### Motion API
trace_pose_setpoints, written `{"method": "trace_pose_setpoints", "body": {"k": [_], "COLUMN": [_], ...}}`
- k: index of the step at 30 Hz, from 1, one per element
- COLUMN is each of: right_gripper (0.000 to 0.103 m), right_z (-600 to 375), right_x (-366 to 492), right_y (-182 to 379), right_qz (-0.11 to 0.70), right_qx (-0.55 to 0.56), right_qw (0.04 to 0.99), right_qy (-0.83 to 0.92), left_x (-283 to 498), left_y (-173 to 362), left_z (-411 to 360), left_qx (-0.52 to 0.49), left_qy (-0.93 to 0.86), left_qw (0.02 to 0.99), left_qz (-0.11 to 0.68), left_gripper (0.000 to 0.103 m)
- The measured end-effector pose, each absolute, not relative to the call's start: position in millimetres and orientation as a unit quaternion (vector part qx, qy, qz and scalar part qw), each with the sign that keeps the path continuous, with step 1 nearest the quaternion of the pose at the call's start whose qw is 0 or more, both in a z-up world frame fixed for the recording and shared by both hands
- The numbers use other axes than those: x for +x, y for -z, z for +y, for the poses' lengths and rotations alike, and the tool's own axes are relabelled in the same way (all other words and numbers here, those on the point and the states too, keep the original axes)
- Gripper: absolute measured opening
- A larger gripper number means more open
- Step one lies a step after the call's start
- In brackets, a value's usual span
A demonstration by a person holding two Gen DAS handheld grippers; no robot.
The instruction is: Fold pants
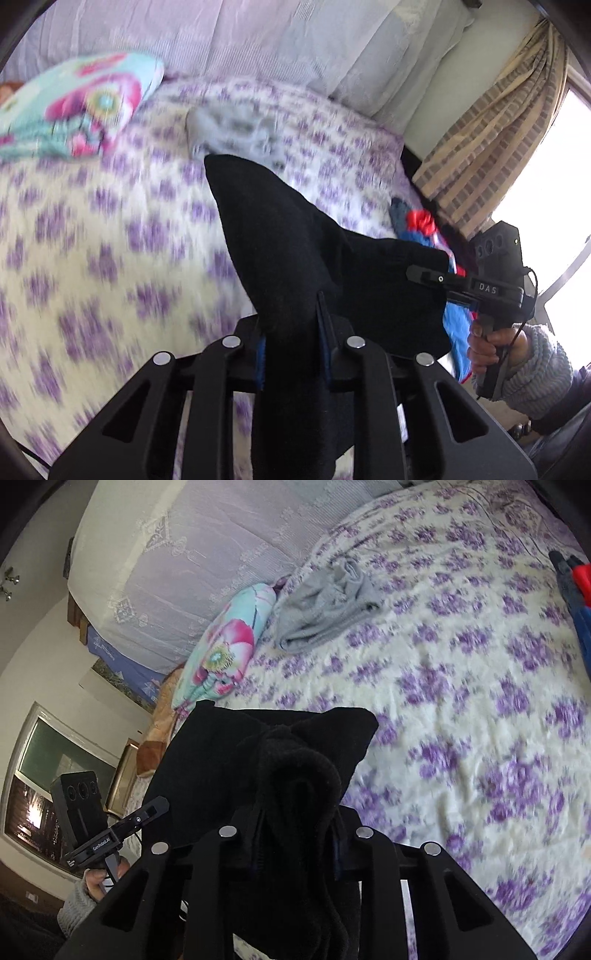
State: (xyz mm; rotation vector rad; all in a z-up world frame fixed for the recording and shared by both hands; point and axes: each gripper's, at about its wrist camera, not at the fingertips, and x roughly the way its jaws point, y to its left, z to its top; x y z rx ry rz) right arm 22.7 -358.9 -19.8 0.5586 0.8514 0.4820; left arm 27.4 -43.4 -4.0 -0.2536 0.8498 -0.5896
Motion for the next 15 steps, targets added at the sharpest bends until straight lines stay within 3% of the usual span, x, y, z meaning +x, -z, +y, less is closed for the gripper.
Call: {"method": "trace_pose_setpoints", "body": {"k": [8, 15], "right_gripper": [0.026, 0.026], "right_z": [-371, -369], "right_x": [168, 290], "right_y": [-78, -94], "right_qz": [0.314, 0.257], "right_qx": [0.231, 0.18], "right_qw": [0.889, 0.925], "right_qy": [-0.241, -0.212], "left_x": [176, 298], "left_y": [-81, -94], "left_z": [-53, -72], "left_qx": [-0.105, -0.11], "left_qy": [0.268, 0.213], "left_qw": [0.897, 0.918], "left_qz": [0.337, 0.316], "left_gripper": [0.02, 0.02]}}
